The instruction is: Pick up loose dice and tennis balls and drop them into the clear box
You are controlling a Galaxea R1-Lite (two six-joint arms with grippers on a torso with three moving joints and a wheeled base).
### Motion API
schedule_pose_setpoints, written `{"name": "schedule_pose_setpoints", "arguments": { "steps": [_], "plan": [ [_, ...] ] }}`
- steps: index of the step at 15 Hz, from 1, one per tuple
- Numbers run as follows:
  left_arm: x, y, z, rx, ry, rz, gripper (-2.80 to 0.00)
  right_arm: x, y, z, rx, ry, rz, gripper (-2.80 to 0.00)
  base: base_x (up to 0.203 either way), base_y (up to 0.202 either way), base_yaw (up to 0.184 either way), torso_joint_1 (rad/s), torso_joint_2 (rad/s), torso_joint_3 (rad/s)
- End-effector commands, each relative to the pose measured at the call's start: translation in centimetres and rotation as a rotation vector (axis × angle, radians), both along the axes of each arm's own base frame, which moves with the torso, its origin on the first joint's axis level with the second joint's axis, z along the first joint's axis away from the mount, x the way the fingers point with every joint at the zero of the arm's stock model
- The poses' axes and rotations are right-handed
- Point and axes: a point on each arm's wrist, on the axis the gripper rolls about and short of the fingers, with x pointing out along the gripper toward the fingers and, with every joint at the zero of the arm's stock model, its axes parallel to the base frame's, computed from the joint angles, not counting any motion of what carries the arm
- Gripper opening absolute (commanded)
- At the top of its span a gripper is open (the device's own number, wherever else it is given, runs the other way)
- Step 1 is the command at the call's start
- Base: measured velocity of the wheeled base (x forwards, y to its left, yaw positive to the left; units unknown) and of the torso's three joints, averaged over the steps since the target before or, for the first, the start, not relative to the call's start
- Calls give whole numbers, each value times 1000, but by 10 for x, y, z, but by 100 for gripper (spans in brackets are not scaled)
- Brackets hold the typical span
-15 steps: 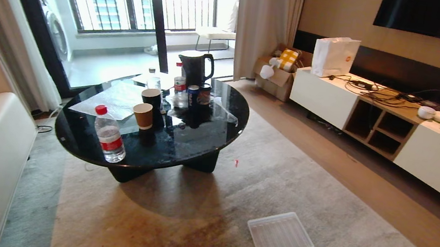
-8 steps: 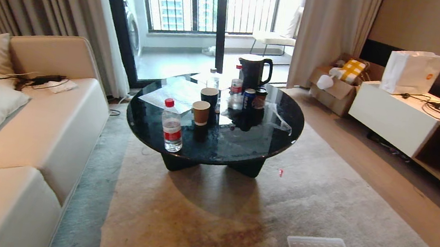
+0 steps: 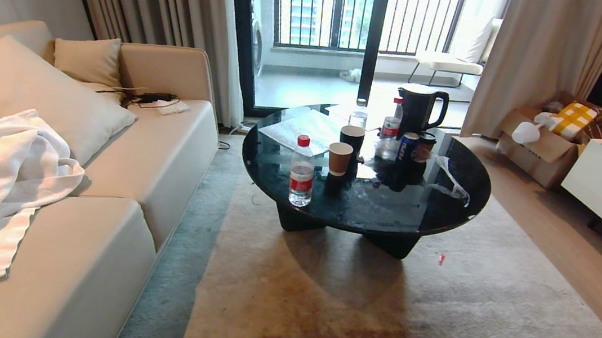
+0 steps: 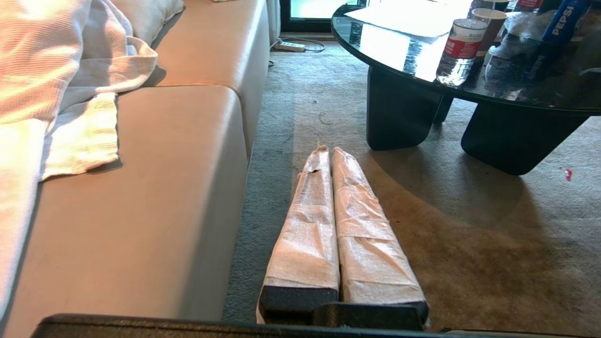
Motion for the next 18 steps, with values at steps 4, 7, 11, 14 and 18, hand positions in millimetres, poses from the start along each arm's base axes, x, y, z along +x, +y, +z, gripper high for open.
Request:
{"name": "schedule_pose_setpoints", "arguments": {
  "steps": [4, 7, 11, 14, 18],
  "plan": [
    [0, 0, 0, -1, 2, 0, -280, 0, 0, 0, -1, 3, 3, -280, 0, 0, 0, 0, 0, 0],
    [0, 0, 0, -3, 1, 0, -280, 0, 0, 0, 0, 5, 2, -280, 0, 0, 0, 0, 0, 0],
    [0, 0, 0, -3, 1, 0, -280, 0, 0, 0, 0, 3, 2, -280, -100, 0, -1, 3, 2, 2],
    [0, 0, 0, -3, 2, 0, -280, 0, 0, 0, 8, 1, 1, -280, -184, 0, -1, 4, 4, 6],
    [0, 0, 0, -3, 2, 0, -280, 0, 0, 0, 12, 2, -1, -280, -187, 0, -2, 1, 0, 3]
  ]
}}
